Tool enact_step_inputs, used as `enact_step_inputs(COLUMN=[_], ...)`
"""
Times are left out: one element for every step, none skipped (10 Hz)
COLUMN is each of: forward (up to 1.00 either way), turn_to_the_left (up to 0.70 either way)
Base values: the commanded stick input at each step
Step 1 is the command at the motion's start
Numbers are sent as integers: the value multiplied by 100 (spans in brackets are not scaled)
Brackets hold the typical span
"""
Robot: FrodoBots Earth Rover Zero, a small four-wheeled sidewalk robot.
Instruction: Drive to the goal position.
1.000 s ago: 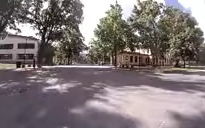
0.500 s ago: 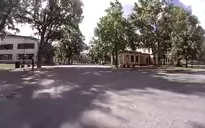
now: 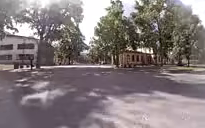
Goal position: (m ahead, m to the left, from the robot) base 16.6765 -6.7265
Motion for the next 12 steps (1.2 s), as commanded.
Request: enact_step_inputs(forward=[85,85,85,85,85,85,85,85,85,85,85,85], turn_to_the_left=[1,1,1,1,1,1,1,1,1,1,1,1])
